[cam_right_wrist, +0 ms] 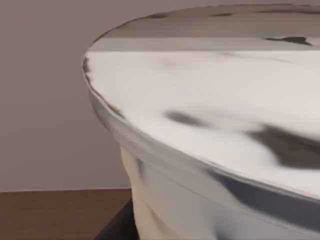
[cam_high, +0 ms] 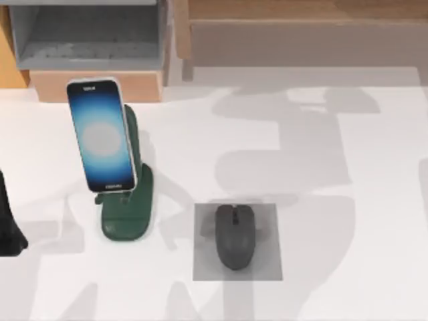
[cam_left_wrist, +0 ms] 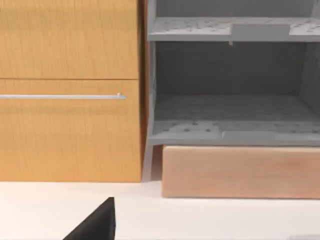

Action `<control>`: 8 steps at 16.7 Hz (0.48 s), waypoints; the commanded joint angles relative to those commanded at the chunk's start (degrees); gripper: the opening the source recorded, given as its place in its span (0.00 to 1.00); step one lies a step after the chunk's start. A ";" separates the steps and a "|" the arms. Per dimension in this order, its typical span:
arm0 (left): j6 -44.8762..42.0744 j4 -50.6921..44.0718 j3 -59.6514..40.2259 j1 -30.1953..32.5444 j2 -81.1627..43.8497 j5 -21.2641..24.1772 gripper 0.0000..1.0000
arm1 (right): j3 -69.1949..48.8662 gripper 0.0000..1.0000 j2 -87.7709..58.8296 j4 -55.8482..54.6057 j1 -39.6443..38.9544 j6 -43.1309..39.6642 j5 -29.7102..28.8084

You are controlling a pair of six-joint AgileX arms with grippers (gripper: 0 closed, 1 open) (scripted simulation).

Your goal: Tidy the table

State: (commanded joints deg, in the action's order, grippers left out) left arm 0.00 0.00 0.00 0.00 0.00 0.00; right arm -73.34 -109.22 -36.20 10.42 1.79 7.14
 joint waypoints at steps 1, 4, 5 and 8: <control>0.00 0.00 0.00 0.00 0.00 0.00 1.00 | -2.12 0.00 -0.90 2.42 0.94 -0.66 1.10; 0.00 0.00 0.00 0.00 0.00 0.00 1.00 | -6.89 0.00 -3.38 7.94 2.85 -2.20 3.63; 0.00 0.00 0.00 0.00 0.00 0.00 1.00 | -7.65 0.00 -3.91 8.96 3.10 -2.48 4.09; 0.00 0.00 0.00 0.00 0.00 0.00 1.00 | -8.05 0.00 -4.19 9.65 3.22 -2.65 4.40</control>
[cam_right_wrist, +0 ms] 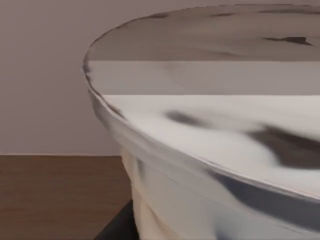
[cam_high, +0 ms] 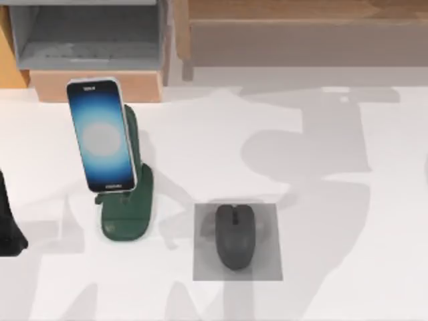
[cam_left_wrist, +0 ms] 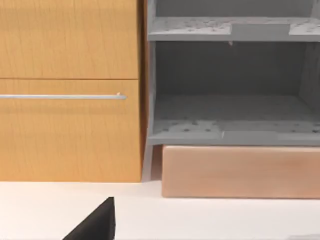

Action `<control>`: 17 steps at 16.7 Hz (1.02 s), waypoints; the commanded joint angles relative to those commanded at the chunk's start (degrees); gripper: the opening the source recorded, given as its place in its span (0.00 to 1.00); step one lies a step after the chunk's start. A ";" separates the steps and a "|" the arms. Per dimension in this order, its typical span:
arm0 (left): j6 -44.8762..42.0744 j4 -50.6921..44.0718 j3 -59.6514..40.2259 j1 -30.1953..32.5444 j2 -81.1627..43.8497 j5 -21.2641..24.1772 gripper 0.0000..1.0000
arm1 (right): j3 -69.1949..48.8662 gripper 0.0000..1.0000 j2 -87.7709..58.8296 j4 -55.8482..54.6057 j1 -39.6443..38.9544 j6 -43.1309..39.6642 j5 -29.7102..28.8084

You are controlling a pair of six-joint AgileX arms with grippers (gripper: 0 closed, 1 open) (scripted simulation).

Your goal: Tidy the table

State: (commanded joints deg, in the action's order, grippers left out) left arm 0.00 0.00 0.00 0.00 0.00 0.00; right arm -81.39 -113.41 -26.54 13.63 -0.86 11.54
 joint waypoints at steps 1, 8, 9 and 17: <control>0.00 0.00 0.00 0.00 0.00 0.00 1.00 | 0.00 0.00 0.00 0.00 0.00 0.00 0.00; 0.00 0.00 0.00 0.00 0.00 0.00 1.00 | 0.05 0.00 0.20 -0.03 -0.07 0.04 -0.03; 0.00 0.00 0.00 0.00 0.00 0.00 1.00 | -0.01 0.00 0.03 -0.02 -0.01 0.02 0.00; 0.00 0.00 0.00 0.00 0.00 0.00 1.00 | 0.00 0.38 0.00 0.00 0.00 0.00 0.00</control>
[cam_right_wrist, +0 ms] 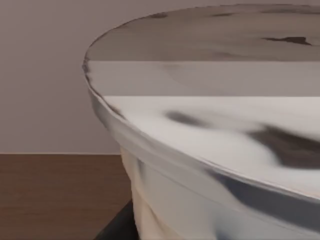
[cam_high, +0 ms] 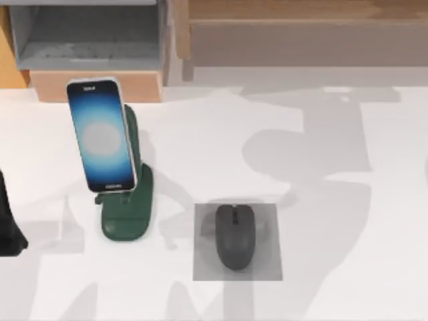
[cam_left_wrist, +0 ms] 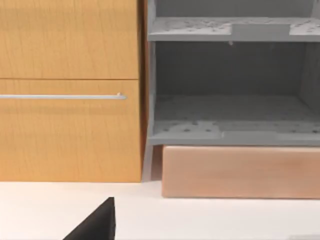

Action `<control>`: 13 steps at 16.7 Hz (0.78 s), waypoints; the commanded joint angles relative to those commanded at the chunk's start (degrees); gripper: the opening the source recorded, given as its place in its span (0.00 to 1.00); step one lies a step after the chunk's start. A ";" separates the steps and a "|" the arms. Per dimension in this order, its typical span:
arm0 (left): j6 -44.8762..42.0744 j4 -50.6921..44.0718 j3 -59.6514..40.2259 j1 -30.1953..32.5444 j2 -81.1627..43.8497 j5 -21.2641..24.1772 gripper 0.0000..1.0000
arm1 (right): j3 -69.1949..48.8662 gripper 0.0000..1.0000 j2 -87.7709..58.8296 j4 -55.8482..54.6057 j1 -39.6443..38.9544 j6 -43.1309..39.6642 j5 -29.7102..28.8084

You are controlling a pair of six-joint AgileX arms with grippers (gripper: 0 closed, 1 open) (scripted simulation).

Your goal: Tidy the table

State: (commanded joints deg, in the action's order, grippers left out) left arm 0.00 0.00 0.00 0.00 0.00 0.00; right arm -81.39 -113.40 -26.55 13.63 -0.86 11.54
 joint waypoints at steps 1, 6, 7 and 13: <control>0.00 0.00 0.00 0.00 0.00 0.00 1.00 | 0.00 0.45 0.00 0.00 0.00 0.00 0.00; 0.00 0.00 0.00 0.00 0.00 0.00 1.00 | 0.00 0.83 0.00 0.00 0.00 0.00 0.00; 0.00 0.00 0.00 0.00 0.00 0.00 1.00 | 0.00 0.90 0.00 0.00 0.00 0.00 0.00; 0.00 0.00 0.00 0.00 0.00 0.00 1.00 | 0.00 1.00 0.00 0.00 0.00 0.00 0.00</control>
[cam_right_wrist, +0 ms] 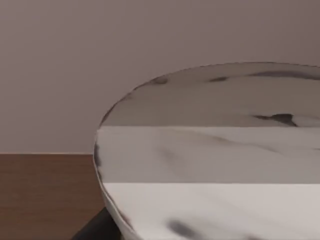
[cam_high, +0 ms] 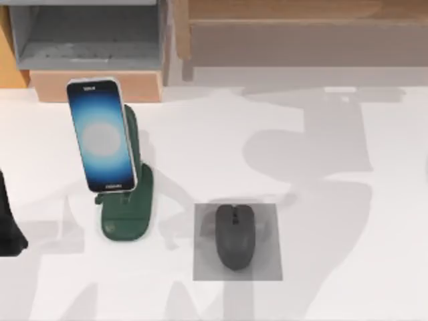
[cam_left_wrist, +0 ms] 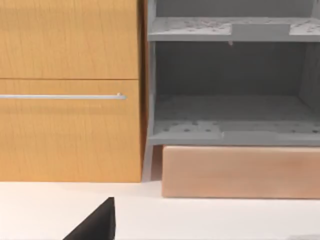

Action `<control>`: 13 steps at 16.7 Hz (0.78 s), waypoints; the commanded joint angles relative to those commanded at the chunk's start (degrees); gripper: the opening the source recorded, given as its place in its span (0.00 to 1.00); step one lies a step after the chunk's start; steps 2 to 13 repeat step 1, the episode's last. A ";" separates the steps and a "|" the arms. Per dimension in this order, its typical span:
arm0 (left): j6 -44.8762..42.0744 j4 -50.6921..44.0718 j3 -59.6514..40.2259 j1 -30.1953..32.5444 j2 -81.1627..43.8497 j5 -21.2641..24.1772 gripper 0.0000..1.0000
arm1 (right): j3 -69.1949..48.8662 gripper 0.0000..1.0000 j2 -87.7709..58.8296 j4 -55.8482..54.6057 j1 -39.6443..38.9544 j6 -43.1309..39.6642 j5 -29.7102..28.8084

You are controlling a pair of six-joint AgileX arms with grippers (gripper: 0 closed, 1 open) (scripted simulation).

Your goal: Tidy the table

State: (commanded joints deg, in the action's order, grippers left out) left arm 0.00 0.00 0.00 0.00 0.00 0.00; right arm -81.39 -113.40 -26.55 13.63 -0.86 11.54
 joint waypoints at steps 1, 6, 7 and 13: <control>0.00 0.00 0.00 0.00 0.00 0.00 1.00 | 0.00 1.00 0.00 0.00 0.00 0.00 0.00; 0.00 0.00 0.00 0.00 0.00 0.00 1.00 | 0.00 1.00 0.00 0.00 0.00 0.00 0.00; 0.00 0.00 0.00 0.00 0.00 0.00 1.00 | 0.00 1.00 0.00 0.00 0.00 0.00 0.00; 0.00 0.00 0.00 0.00 0.00 0.00 1.00 | 0.00 1.00 0.00 0.00 0.00 0.00 0.00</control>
